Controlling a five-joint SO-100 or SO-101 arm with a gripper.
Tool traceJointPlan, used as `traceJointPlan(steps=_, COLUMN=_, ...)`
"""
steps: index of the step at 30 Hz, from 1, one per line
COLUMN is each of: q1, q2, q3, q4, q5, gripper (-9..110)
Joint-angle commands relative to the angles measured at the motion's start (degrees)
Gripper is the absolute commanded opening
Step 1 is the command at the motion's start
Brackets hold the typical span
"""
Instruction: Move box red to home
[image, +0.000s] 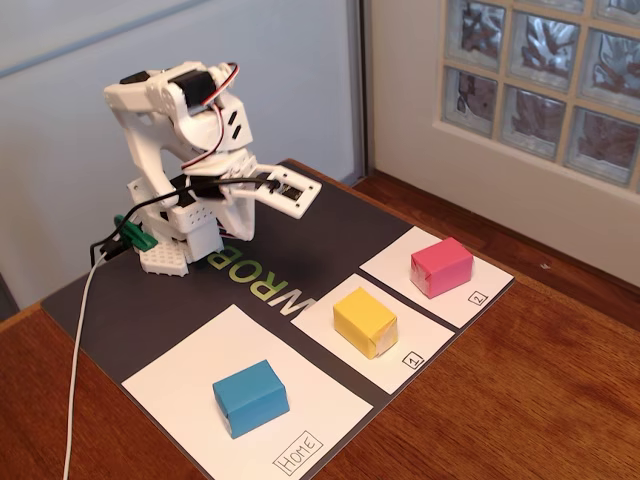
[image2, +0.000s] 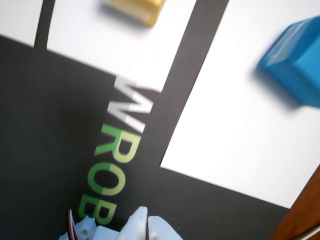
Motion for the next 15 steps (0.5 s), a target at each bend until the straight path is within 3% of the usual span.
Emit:
traceJointPlan(steps=1, q1=-0.4, q2=-3.7, q3=-7.8, q4=0.9, q5=-0.8, gripper=0)
traceJointPlan(steps=15, q1=-2.1, q2=-32.5, q3=-46.1, q4=10.5, q5=-6.7, gripper=0)
